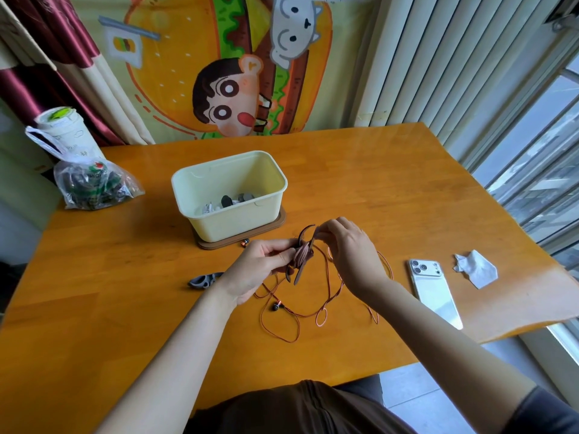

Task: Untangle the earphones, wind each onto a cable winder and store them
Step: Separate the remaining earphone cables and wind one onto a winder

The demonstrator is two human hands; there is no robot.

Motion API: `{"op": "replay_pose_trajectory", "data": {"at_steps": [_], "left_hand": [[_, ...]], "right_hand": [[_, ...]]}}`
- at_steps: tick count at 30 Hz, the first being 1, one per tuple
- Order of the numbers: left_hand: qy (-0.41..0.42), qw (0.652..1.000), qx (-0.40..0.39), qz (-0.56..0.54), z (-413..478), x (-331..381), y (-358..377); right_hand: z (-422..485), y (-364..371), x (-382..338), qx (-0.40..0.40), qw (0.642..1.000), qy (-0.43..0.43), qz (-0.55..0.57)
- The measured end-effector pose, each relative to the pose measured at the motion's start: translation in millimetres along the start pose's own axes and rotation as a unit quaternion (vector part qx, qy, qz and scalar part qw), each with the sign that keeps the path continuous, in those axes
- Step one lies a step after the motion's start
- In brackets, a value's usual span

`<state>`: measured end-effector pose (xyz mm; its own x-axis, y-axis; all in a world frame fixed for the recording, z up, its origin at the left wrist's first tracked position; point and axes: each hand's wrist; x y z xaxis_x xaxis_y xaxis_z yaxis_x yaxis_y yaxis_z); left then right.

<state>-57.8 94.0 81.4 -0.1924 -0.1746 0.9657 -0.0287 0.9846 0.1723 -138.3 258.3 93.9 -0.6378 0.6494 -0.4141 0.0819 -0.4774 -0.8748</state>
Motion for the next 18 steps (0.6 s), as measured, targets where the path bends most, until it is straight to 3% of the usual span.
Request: {"op": "replay_pose_trajectory", "data": {"at_steps": [4,11,18], "left_hand": [[-0.006,0.996,0.015,-0.085,0.0,0.9,7.8],[0.014,0.987,0.065,-0.144,1.0,2.3,14.9],[0.069,0.938,0.122,-0.319,4.6,14.2,13.6]], "right_hand": [[-0.5,7.3,-3.2,0.009,0.998,0.025,0.051],[-9.1,14.9,-11.0,0.006,0.999,-0.013,0.033],[-12.6,21.8,-17.4,-0.098,0.979,0.085,0.16]]}}
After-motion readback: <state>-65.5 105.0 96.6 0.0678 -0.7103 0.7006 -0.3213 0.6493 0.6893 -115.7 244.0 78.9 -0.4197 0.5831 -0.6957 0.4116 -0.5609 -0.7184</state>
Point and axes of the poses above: each hand's wrist, its own z-axis towards the middle knuckle, its own y-axis out of the palm, x = y × z, and after that the axes turned 1 degree about -x, right-handed
